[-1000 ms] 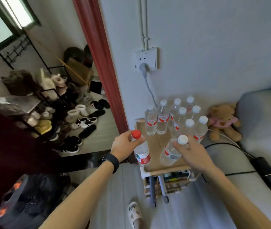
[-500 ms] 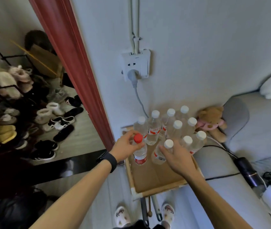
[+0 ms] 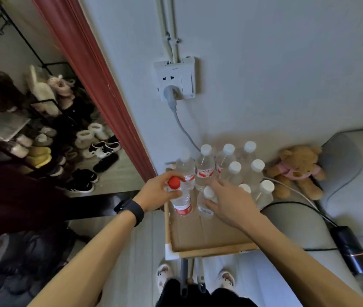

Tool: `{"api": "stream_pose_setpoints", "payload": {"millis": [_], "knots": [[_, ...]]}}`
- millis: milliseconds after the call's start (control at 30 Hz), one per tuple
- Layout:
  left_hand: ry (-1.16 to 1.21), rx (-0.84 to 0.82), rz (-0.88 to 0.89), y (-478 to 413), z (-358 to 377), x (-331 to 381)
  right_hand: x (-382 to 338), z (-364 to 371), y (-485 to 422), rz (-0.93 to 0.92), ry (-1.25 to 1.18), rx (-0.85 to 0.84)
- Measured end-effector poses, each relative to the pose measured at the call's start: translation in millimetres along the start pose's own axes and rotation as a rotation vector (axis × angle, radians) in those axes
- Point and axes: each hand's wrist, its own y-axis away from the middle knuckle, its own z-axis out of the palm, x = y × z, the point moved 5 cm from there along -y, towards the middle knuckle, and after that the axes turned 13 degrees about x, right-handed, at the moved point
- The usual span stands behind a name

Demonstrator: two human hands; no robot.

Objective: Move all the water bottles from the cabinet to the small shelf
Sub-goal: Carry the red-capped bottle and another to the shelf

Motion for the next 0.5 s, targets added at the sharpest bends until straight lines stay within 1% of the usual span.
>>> {"api": "stream_pose_setpoints", "payload": {"millis": [167, 333, 400, 500], "knots": [[-0.133, -0.044, -0.011, -2.0, -3.3, 2.1, -3.6, -1.7, -1.2, -0.087, 0.002, -0.053], [-0.351, 0.110, 0.017, -8.5, -6.4, 19.1, -4.1, -8.9, -9.9, -0.051, 0.148, 0.004], [-0.383, 0.158, 0.018, -10.1, -2.2, 23.3, -7.0, -11.1, -12.9, -0.026, 0.176, 0.015], [-0.397, 0.166, 0.031, -12.1, 0.5, 27.7, -13.9, -12.1, -14.9, -0.026, 0.169, -0.001]]}}
